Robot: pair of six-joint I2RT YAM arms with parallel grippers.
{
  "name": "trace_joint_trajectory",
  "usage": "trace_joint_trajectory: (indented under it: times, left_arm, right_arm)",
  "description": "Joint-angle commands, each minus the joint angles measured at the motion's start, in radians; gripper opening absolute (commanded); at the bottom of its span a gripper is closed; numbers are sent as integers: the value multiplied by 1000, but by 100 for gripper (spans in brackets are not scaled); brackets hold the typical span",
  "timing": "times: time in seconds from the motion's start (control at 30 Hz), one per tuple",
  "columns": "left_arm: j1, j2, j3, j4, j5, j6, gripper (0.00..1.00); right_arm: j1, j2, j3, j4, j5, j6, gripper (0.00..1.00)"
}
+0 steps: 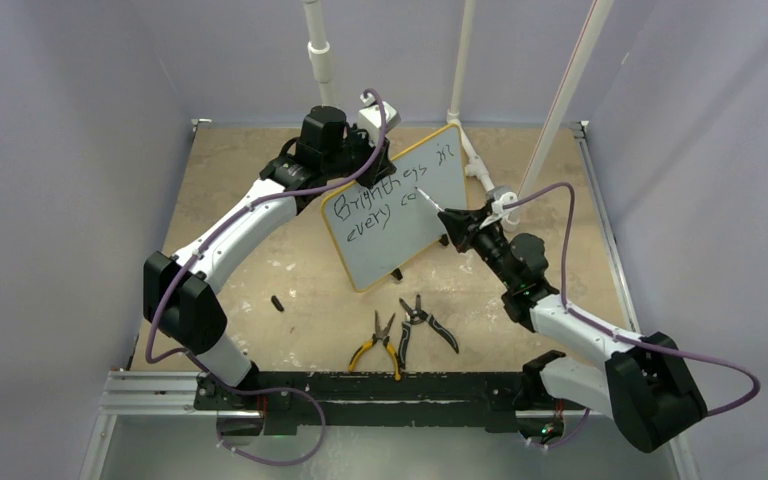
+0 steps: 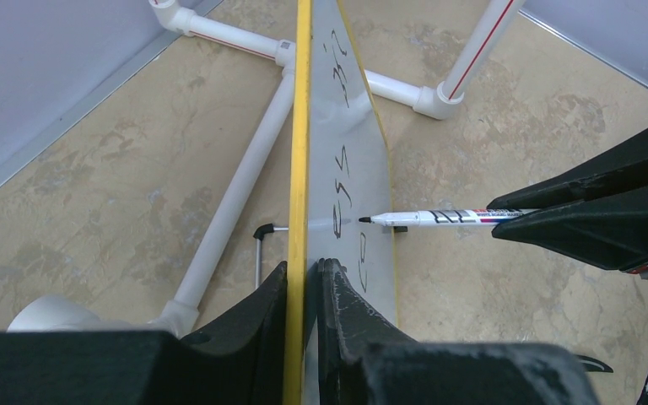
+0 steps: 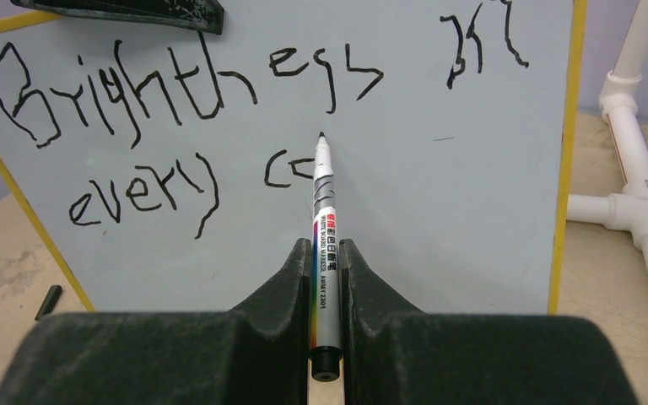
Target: Write a sentence on the whiteboard
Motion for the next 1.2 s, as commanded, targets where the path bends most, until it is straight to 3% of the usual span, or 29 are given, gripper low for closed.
trace_joint_trajectory:
  times: [0.0, 0.4, 1.17]
  left_arm:
    - [4, -28, -7, 34, -26, 24, 0]
    - [4, -32, -7, 37, -26, 22, 0]
    - [4, -37, -9, 40, -28, 25, 0]
  right_arm:
    - [-2, 21, 46, 33, -7, -14, 0]
    - [-3, -6, 27, -36, 79, -4, 0]
    - [-1, -28, -22, -130, 40, 9, 0]
